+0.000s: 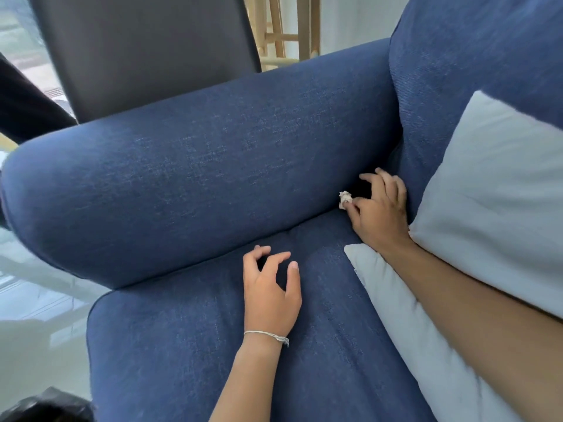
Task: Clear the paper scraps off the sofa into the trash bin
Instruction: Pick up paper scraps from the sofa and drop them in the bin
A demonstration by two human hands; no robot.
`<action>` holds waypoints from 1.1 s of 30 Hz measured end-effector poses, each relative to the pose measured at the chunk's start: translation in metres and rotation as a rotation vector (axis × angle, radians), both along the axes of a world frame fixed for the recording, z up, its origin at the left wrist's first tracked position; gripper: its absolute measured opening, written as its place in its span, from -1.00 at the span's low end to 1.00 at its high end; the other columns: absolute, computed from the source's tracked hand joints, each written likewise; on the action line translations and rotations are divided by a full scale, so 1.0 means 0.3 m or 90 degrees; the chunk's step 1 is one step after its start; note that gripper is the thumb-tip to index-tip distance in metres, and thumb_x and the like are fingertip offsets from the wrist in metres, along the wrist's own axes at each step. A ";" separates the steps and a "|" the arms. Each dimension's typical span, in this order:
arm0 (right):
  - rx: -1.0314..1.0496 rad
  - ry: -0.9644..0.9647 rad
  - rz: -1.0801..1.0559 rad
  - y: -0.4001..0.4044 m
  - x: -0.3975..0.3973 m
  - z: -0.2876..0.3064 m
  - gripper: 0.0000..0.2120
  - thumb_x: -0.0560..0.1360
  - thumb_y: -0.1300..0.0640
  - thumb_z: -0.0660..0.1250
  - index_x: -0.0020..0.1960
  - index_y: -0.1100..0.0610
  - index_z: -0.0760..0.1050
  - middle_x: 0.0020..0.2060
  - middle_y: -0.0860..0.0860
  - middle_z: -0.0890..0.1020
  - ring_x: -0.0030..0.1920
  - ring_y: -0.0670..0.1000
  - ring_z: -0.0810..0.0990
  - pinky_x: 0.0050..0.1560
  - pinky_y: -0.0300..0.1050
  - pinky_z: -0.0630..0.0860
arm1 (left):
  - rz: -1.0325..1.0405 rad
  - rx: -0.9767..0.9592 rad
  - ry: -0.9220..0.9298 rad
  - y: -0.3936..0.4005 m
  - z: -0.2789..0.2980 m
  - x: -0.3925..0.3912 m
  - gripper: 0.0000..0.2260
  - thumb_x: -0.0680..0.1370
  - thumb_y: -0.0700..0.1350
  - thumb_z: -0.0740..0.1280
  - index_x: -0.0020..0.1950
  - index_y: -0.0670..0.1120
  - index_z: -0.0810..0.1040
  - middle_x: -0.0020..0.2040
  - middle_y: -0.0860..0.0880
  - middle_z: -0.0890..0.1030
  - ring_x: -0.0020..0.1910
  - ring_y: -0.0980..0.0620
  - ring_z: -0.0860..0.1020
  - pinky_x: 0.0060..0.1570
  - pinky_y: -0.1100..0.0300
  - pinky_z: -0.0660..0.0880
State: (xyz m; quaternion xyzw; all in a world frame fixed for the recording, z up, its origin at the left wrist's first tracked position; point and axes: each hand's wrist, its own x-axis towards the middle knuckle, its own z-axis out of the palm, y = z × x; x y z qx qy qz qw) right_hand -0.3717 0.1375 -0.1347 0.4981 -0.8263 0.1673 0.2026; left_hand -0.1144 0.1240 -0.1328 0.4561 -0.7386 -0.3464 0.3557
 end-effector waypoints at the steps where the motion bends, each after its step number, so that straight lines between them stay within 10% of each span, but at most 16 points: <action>1: -0.030 -0.021 0.038 0.006 0.032 0.019 -0.68 0.56 -0.05 0.33 -0.24 0.08 0.72 0.31 0.10 0.54 0.43 0.21 0.36 0.48 0.17 0.15 | 0.008 0.001 0.003 0.001 0.005 0.015 -0.84 0.54 -0.09 0.40 0.12 -0.01 0.63 0.27 0.00 0.41 0.42 0.04 0.36 0.36 0.07 0.38; 8: -0.037 -0.184 0.326 0.029 0.274 0.074 -0.72 0.52 -0.20 0.33 -0.14 -0.07 0.72 0.37 0.00 0.48 0.48 0.13 0.30 0.44 0.12 0.15 | -0.006 -0.018 -0.026 0.000 0.011 0.079 -0.57 0.52 -0.05 0.44 0.38 0.03 0.51 0.37 -0.02 0.29 0.40 0.06 0.32 0.38 0.12 0.35; 13: 0.102 -0.244 0.423 0.046 0.354 0.036 -0.70 0.58 -0.26 0.23 0.04 -0.20 0.70 0.46 -0.08 0.37 0.57 0.01 0.11 0.53 0.10 0.02 | 0.025 -0.094 -0.051 0.002 -0.002 0.094 -0.70 0.48 -0.06 0.49 0.20 0.05 0.64 0.37 -0.08 0.34 0.38 -0.03 0.35 0.34 0.30 0.24; 17: 0.120 -0.246 0.424 0.053 0.354 0.038 -0.62 0.52 -0.39 0.21 0.08 -0.23 0.69 0.46 -0.12 0.38 0.58 0.01 0.11 0.53 0.11 0.00 | 0.059 -0.153 -0.066 -0.004 -0.035 0.093 -0.84 0.45 -0.13 0.51 0.02 0.00 0.71 0.31 -0.17 0.43 0.31 -0.19 0.42 0.25 -0.10 0.44; 22: 0.026 -0.116 0.162 0.021 0.189 0.119 -0.73 0.40 -0.23 0.45 -0.07 -0.08 0.74 0.35 0.07 0.51 0.46 0.22 0.32 0.41 0.19 0.19 | 0.106 -0.155 -0.050 -0.011 -0.052 0.085 -0.92 0.48 -0.08 0.49 -0.04 0.03 0.73 0.31 -0.13 0.43 0.31 -0.17 0.41 0.23 -0.12 0.44; 26: 0.194 -0.071 -0.180 0.064 0.080 0.091 -0.79 0.39 0.10 0.50 0.03 0.01 0.72 0.51 0.22 0.23 0.55 0.30 0.06 0.48 0.21 0.07 | 0.109 -0.136 -0.036 -0.012 -0.068 0.088 -0.90 0.49 -0.05 0.48 0.00 0.06 0.72 0.34 -0.07 0.37 0.33 -0.08 0.35 0.16 -0.07 0.51; 33: 0.336 -0.008 -0.279 0.046 0.080 0.113 -0.93 0.42 0.03 0.45 -0.11 -0.01 0.66 0.59 0.15 0.09 0.60 0.24 -0.07 0.53 0.11 0.05 | 0.106 -0.108 -0.017 -0.010 -0.059 0.090 -0.87 0.49 -0.07 0.48 0.03 0.07 0.72 0.35 -0.06 0.35 0.31 -0.06 0.34 0.07 -0.03 0.57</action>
